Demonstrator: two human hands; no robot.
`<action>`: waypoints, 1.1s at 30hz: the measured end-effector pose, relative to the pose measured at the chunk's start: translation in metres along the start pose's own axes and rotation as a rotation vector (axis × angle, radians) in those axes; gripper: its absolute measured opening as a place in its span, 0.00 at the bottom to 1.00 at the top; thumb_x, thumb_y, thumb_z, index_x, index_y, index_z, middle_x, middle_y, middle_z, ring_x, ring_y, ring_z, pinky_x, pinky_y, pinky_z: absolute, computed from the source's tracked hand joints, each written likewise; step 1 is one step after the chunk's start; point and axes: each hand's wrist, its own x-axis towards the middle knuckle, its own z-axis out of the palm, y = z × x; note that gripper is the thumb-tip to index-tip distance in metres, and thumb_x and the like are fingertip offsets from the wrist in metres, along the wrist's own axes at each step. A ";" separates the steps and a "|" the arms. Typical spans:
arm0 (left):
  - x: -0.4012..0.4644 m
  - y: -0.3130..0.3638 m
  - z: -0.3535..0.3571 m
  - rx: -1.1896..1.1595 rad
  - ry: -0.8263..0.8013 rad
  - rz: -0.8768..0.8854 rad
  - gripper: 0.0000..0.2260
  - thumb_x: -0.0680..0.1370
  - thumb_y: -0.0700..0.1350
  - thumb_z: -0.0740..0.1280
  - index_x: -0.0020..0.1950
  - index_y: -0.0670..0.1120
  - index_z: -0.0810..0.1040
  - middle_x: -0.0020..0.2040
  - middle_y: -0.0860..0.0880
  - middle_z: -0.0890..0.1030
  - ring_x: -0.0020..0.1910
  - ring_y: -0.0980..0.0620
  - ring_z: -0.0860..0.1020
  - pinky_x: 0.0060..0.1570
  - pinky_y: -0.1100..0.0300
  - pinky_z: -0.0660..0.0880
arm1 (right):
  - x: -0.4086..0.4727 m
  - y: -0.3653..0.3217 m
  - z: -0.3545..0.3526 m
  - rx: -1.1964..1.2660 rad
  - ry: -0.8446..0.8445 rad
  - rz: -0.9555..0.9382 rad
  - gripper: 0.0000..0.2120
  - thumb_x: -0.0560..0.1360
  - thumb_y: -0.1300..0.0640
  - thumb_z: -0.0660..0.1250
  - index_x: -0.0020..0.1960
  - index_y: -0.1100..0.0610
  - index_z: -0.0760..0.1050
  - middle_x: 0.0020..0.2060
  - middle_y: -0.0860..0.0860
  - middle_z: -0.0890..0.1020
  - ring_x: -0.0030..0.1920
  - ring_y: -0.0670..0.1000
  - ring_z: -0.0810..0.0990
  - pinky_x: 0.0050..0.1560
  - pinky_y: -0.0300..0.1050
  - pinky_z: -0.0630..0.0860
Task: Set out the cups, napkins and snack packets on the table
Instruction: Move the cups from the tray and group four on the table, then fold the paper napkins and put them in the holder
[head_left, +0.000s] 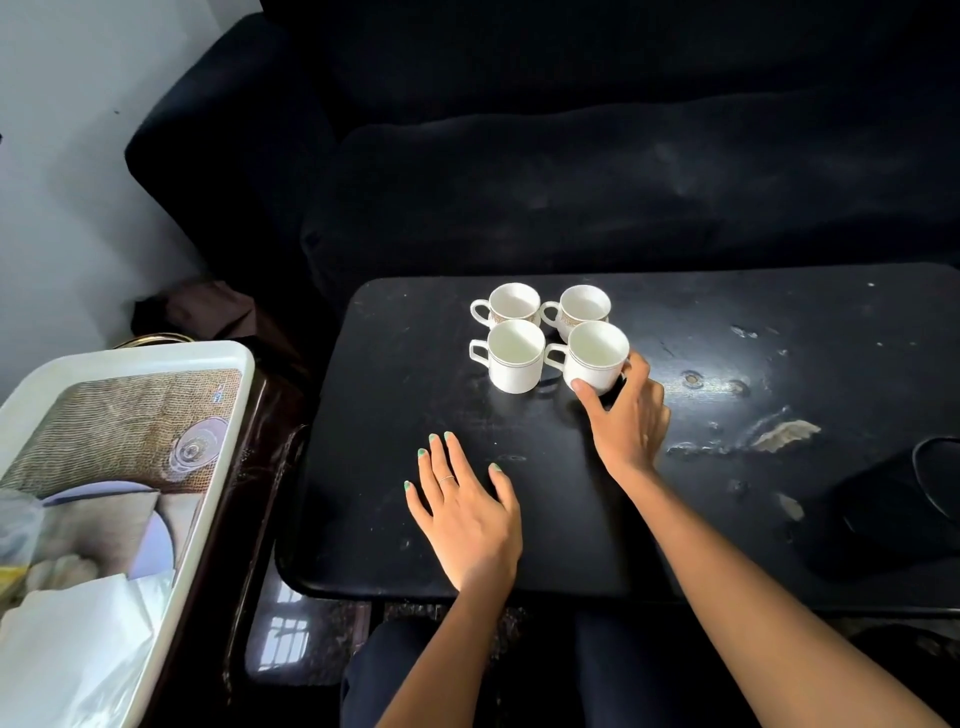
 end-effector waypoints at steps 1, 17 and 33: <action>0.000 0.000 0.000 -0.002 0.002 0.001 0.28 0.80 0.55 0.54 0.78 0.47 0.55 0.78 0.49 0.57 0.77 0.49 0.53 0.74 0.48 0.47 | -0.001 0.000 0.000 0.008 -0.001 0.001 0.33 0.70 0.41 0.68 0.68 0.54 0.61 0.60 0.54 0.77 0.60 0.58 0.72 0.56 0.54 0.68; 0.025 -0.012 -0.036 -0.057 -0.489 0.029 0.31 0.81 0.54 0.56 0.78 0.49 0.42 0.79 0.52 0.40 0.77 0.54 0.38 0.73 0.50 0.38 | -0.082 0.002 -0.051 -0.032 -0.332 -0.062 0.19 0.73 0.49 0.68 0.62 0.53 0.74 0.69 0.52 0.70 0.72 0.54 0.61 0.71 0.54 0.58; 0.013 -0.129 -0.211 -0.240 -0.334 0.107 0.21 0.78 0.52 0.64 0.70 0.47 0.70 0.69 0.43 0.71 0.67 0.45 0.70 0.66 0.55 0.66 | -0.136 -0.081 -0.071 -0.076 -0.576 -0.167 0.11 0.73 0.58 0.64 0.54 0.53 0.79 0.60 0.56 0.76 0.62 0.60 0.71 0.63 0.52 0.67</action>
